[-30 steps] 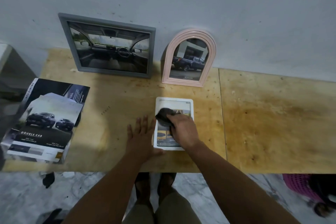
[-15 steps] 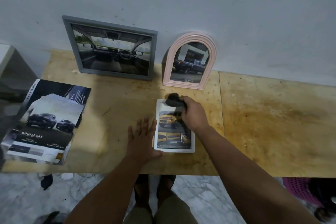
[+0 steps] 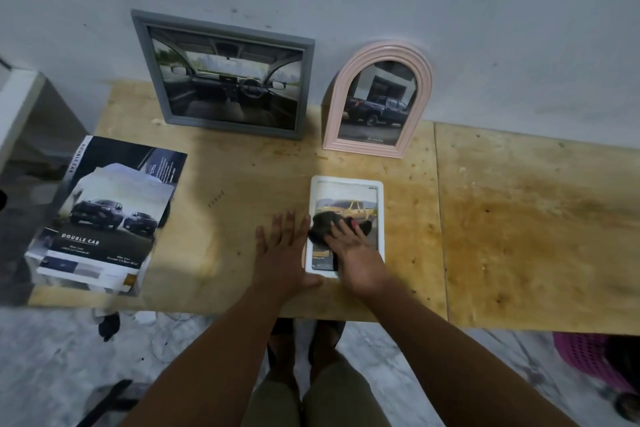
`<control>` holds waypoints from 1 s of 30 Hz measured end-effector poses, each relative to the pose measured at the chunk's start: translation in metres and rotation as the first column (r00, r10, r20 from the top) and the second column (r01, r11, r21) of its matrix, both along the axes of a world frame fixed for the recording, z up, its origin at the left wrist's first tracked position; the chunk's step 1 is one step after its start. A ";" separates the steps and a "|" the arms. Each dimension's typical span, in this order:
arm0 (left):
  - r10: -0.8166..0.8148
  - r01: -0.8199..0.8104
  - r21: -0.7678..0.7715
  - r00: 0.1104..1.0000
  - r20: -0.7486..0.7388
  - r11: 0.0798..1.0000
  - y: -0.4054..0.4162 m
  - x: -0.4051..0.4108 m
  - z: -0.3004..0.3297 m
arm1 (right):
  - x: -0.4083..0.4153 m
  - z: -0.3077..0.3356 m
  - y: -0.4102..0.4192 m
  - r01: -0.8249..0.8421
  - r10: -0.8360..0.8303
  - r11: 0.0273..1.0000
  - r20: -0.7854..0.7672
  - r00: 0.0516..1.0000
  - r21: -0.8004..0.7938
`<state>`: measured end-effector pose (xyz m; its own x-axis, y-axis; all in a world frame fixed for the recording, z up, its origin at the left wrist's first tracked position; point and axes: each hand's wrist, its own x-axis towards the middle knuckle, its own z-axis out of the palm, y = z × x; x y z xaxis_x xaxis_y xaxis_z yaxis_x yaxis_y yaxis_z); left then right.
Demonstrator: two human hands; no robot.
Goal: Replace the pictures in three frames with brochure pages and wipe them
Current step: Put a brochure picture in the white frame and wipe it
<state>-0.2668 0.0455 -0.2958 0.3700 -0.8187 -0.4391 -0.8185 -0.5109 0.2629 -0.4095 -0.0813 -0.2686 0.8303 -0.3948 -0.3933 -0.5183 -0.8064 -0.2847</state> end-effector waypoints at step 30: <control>-0.002 0.001 0.015 1.000 0.003 1.000 -0.007 -0.002 0.003 | 0.033 0.036 -0.080 -0.046 0.029 0.988 -0.120 0.992 -0.145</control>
<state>-0.2690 0.0384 -0.2933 0.3701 -0.8126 -0.4502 -0.8201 -0.5135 0.2527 -0.3770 -0.1611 -0.2329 0.7971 -0.4254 -0.4286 -0.5099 -0.8543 -0.1004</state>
